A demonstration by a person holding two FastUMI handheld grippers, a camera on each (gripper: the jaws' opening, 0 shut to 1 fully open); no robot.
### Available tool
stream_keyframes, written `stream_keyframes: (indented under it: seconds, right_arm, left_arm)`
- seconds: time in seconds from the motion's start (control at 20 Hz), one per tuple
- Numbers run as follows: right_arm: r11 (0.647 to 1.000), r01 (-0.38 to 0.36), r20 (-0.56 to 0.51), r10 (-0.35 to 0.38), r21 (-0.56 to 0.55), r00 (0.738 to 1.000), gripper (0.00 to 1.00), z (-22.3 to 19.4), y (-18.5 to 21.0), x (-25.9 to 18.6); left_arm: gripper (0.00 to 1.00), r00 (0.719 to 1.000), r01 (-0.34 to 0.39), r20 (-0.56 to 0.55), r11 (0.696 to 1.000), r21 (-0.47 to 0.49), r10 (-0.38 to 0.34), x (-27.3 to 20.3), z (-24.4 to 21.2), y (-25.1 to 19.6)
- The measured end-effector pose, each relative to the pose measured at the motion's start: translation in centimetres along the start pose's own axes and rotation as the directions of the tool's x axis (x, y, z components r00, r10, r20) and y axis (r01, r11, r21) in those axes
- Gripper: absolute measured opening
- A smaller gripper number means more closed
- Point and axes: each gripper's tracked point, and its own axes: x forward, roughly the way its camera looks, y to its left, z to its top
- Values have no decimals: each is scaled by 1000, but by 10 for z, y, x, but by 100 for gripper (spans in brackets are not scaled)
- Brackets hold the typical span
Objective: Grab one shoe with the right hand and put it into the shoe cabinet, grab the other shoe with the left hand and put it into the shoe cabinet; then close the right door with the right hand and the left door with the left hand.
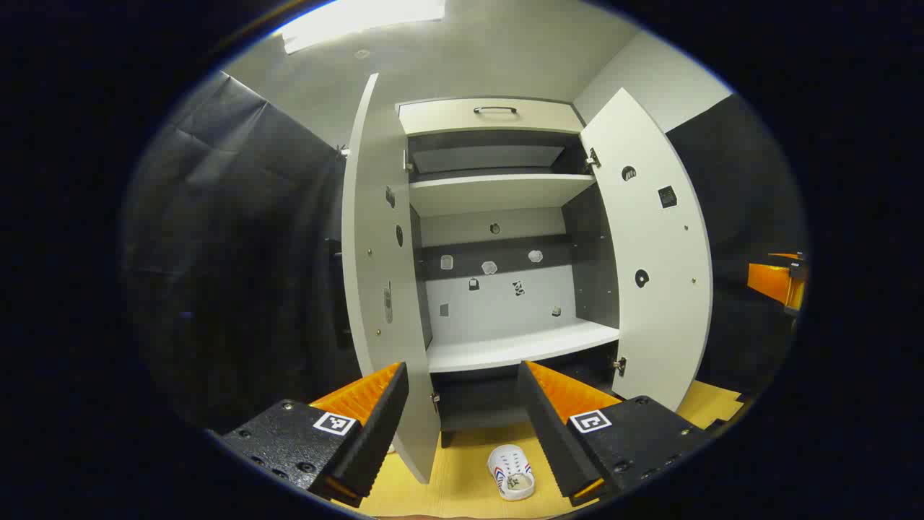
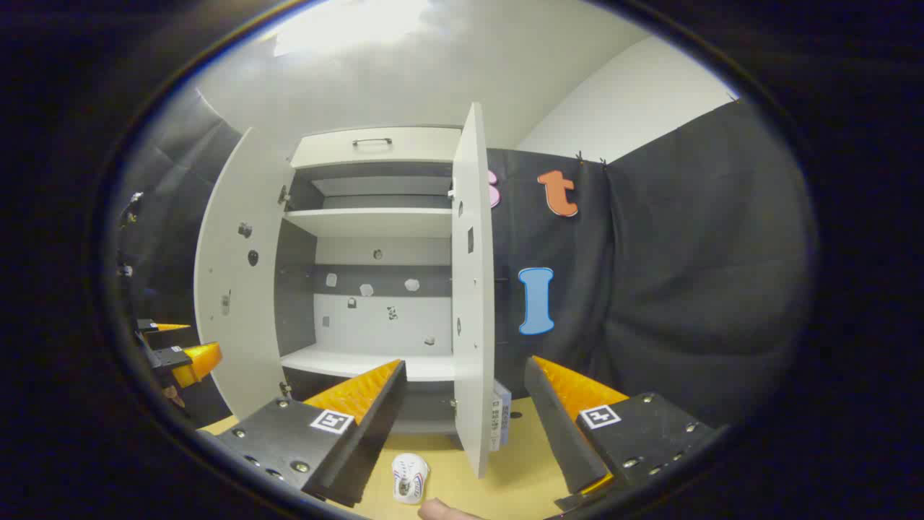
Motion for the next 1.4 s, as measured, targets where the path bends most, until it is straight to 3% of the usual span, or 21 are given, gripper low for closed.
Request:
stream_keyframes:
  seconds: [0.05,0.1,0.25,0.4,0.45,0.55,0.75,0.8,1.05,1.3,1.4]
  right_arm:
    - [1000,-3,0,3,-2,1000,94,0,2,-1]
    - [1000,-8,-2,8,-5,1000,98,-2,4,-3]
    - [1000,-14,-3,14,-7,1000,94,0,6,-4]
    - [1000,-18,6,18,-6,1000,98,3,7,-10]
    - [1000,-15,9,15,-6,1000,94,3,6,-10]
    - [1000,-12,7,12,-8,1000,98,4,6,-10]
    - [1000,-16,-1,16,-10,1000,98,2,9,-9]
    - [1000,-19,2,19,-12,1000,94,3,10,-11]
    - [999,-40,1,40,-10,999,98,-4,25,-4]
    - [995,-99,-72,97,-20,993,94,-52,53,20]
    - [992,-122,-93,120,-19,988,98,-78,65,35]
  left_arm:
    - [92,1000,-19,9,1000,2,19,-1,3,5]
    - [92,999,-33,22,999,-3,33,-2,5,9]
    - [92,996,-67,62,997,-32,69,-9,15,16]
    - [95,988,-105,109,994,-37,108,-16,24,25]
    - [94,988,-102,109,994,-46,106,-17,24,25]
    - [95,991,-79,102,995,-63,85,-22,23,20]
    - [94,991,-71,110,995,-64,78,-27,26,21]
    - [94,991,-68,111,996,-66,75,-28,25,20]
    - [94,992,-64,108,995,-71,71,-31,23,22]
    - [94,996,-51,71,994,-94,58,-40,10,22]
    - [93,997,-32,69,995,-93,38,-43,7,20]
